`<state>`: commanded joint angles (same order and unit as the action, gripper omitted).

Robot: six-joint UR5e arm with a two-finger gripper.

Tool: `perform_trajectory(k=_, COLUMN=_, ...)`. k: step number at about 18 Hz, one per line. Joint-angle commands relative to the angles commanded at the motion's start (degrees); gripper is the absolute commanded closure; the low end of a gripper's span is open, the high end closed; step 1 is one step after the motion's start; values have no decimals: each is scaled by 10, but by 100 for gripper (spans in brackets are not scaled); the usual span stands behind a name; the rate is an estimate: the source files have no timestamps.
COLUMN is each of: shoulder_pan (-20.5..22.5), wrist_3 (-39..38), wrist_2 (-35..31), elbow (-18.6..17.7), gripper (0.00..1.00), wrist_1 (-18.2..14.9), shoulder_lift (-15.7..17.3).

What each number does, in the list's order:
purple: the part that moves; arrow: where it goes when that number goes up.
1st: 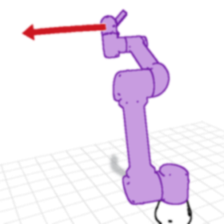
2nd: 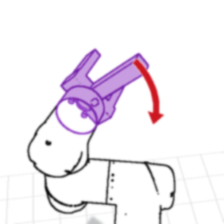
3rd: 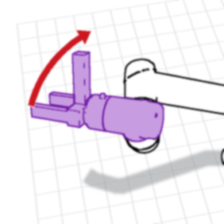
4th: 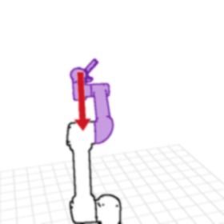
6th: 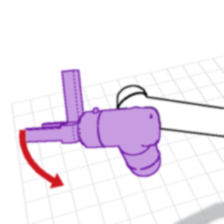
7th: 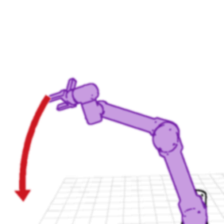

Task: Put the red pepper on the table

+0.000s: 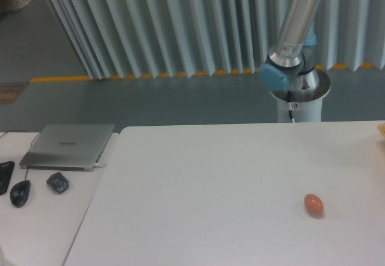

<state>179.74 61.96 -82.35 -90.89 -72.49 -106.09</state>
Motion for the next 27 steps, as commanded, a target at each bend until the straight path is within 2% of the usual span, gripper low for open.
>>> perform_trajectory(k=2, shoulder_pan=-9, wrist_3=1, wrist_2=-17, elbow=19, gripper=52, wrist_1=-33, shoulder_lift=9)
perform_trajectory(k=4, shoulder_pan=-25, wrist_3=2, wrist_2=-50, elbow=33, gripper=52, wrist_1=-50, shoulder_lift=19)
perform_trajectory(k=8, shoulder_pan=-75, wrist_3=22, wrist_2=-89, elbow=38, gripper=52, wrist_1=-55, shoulder_lift=27)
perform_trajectory(k=11, shoulder_pan=-111, wrist_3=64, wrist_2=-91, elbow=38, gripper=52, wrist_1=-67, shoulder_lift=36)
perform_trajectory(k=15, shoulder_pan=-168, wrist_3=149, wrist_2=-130, elbow=31, gripper=52, wrist_1=-80, shoulder_lift=45)
perform_trajectory(k=18, shoulder_pan=-211, wrist_3=232, wrist_2=-150, elbow=32, gripper=52, wrist_1=-89, shoulder_lift=44)
perform_trajectory(k=20, shoulder_pan=-241, wrist_3=263, wrist_2=-181, elbow=31, gripper=52, wrist_1=-89, shoulder_lift=39)
perform_trajectory(k=23, shoulder_pan=-285, wrist_3=307, wrist_2=-188, elbow=31, gripper=52, wrist_1=-89, shoulder_lift=27)
perform_trajectory(k=27, shoulder_pan=-335, wrist_3=295, wrist_2=-167, elbow=30, gripper=50, wrist_1=-82, shoulder_lift=6)
